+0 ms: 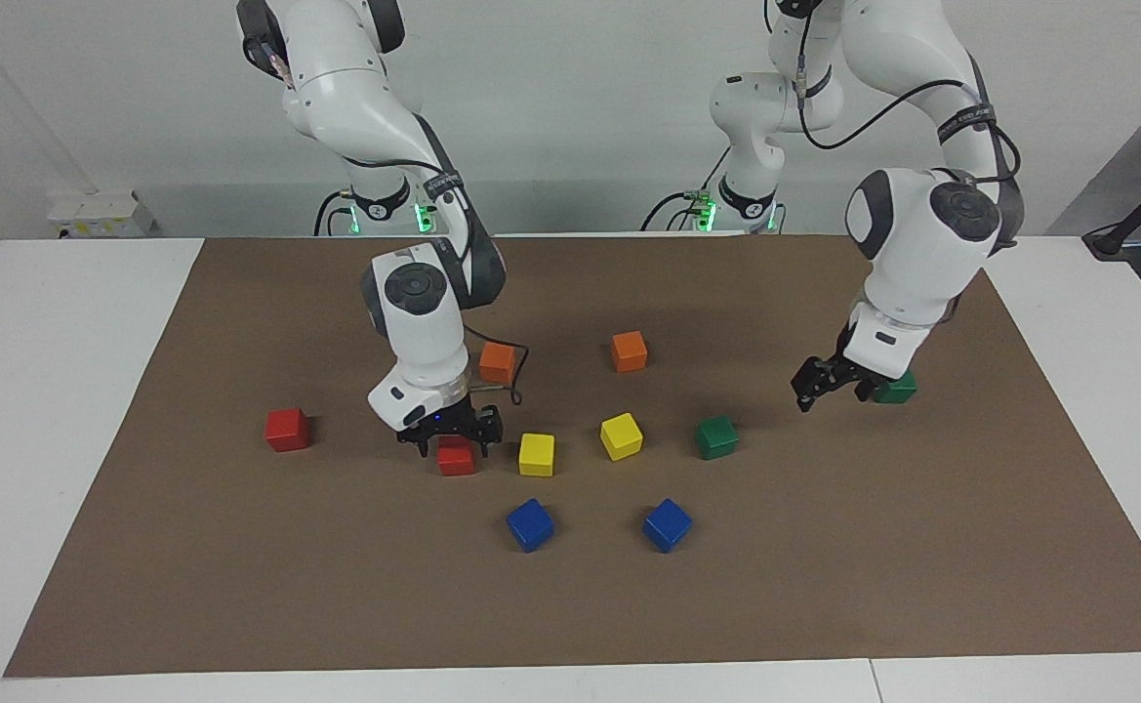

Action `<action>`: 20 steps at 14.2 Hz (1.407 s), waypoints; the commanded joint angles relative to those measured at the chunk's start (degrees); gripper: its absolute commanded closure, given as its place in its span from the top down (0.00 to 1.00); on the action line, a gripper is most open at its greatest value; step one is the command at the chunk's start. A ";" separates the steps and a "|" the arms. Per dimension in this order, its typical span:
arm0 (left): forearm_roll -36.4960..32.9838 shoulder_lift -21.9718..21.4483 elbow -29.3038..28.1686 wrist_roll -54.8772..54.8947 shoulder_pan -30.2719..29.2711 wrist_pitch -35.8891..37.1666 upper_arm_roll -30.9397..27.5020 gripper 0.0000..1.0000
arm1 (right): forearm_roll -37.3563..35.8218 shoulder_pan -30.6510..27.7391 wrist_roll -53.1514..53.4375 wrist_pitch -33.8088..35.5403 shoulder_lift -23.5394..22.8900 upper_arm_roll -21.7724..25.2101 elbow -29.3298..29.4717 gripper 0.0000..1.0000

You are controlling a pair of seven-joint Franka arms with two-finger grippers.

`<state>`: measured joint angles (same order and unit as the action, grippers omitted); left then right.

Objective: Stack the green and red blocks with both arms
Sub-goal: 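Reach the second green with the left gripper while the right gripper reaches red, then grasp the second green with the left gripper while the right gripper grasps red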

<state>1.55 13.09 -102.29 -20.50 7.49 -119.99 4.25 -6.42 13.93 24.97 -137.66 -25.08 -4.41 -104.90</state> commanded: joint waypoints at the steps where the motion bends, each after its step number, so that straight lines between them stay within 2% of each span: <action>1: 0.30 4.22 1.39 -8.13 4.71 -3.22 -1.09 1.00 | -0.70 -0.83 -0.80 -3.74 2.06 -0.51 -4.78 0.78; 2: 0.12 5.97 1.39 -10.07 6.20 -4.62 -1.18 1.00 | -0.70 -0.92 -0.97 -3.75 2.06 -0.42 -4.70 0.49; 3: -0.66 7.47 1.48 -12.09 7.18 -6.20 -1.18 1.00 | -0.70 -1.18 -0.97 -2.36 2.06 -0.51 -3.91 0.00; 5: -2.07 9.23 0.87 -15.09 8.15 -9.29 -1.09 1.00 | -0.78 -2.75 -2.19 6.56 2.23 -0.42 1.77 0.00; 7: -2.34 10.29 0.86 -15.10 8.68 -9.47 -1.09 1.00 | -0.44 -5.83 -8.50 20.27 3.19 -0.51 10.30 0.00; 9: -3.04 10.82 0.43 -15.10 8.68 -10.61 -1.09 1.00 | 2.10 -9.60 -16.05 24.97 8.18 -0.34 10.61 0.00; 11: -3.04 11.17 -0.37 -15.19 9.29 -12.10 -1.09 1.00 | 2.47 -14.08 -22.47 24.29 13.63 -0.42 5.09 0.00; 15: -3.13 11.52 -1.69 -14.49 9.65 -13.34 -1.00 1.00 | 3.35 -19.89 -36.70 20.87 18.13 -0.42 -3.35 0.00; 20: -3.48 10.91 -4.14 -11.23 10.35 -13.07 -0.91 1.00 | 5.19 -20.60 -38.68 12.44 21.91 -0.25 -12.32 0.00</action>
<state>-0.86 24.76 -104.16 -32.53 16.41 -131.95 4.20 -2.51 -5.82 -11.86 -120.84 -6.69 -4.20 -111.61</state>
